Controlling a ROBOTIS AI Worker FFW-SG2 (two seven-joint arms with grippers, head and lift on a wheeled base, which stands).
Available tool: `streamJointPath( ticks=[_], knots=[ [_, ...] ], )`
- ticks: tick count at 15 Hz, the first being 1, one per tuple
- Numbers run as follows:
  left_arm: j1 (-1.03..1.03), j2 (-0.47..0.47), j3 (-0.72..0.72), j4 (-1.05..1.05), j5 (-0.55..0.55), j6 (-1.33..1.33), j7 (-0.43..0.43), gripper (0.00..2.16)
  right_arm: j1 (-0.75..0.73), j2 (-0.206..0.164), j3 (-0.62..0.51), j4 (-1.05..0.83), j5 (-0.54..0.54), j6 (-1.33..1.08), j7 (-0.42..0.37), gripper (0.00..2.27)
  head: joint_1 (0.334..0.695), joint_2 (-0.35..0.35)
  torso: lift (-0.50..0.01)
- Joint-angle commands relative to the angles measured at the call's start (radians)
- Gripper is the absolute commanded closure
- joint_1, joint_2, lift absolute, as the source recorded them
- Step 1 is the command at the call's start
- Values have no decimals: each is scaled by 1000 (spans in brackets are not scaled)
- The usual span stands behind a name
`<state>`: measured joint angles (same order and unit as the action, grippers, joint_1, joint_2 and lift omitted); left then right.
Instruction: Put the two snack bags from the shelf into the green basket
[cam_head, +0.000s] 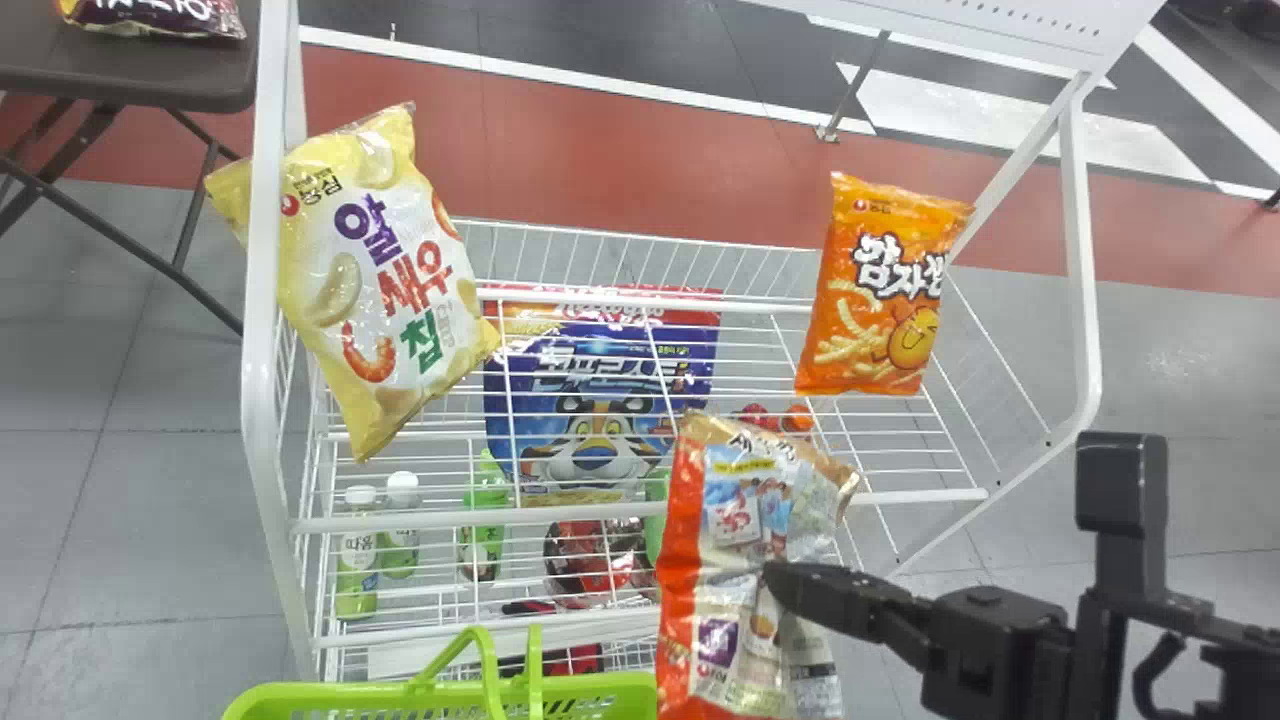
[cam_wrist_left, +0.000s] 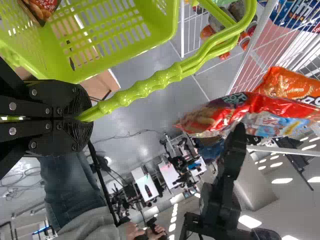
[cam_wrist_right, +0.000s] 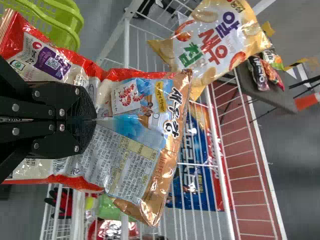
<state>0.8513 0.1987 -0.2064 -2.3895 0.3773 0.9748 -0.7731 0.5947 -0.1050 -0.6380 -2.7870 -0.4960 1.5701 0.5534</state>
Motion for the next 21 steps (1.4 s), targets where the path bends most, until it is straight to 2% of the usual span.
streamJointPath(
  ticks=[1, 3, 5, 7, 10, 15, 21],
  knots=[
    [0, -2, -2, 0, 0, 0, 0, 1814, 34, 2, 38, 3, 2, 2, -3, 2246, 695, -350, -11],
    [0, -1, -2, 0, 0, -3, 0, 1814, 74, 2, 112, 12, 47, 2, -7, 2246, 695, -350, -11],
    [0, -1, -4, -2, 0, 0, 0, 1814, 88, -2, 221, 41, 140, 2, -13, 2246, 695, -350, -11],
    [2, -1, -2, -4, 0, -3, -2, 1814, 94, -24, 340, 110, 201, 2, -30, 2246, 695, -350, -11],
    [11, -1, -2, -10, 0, -6, -6, 1814, 94, -35, 495, 216, 280, 2, -53, 2246, 695, -350, -11],
    [17, 7, -2, -11, 0, -9, -9, 1814, 33, -44, 606, 348, 295, 2, -79, 2246, 695, -350, -11],
    [23, 8, -2, -10, 0, -21, -15, 1814, -30, -33, 745, 520, 304, 2, -133, 2236, 695, -350, -11]
  ],
)
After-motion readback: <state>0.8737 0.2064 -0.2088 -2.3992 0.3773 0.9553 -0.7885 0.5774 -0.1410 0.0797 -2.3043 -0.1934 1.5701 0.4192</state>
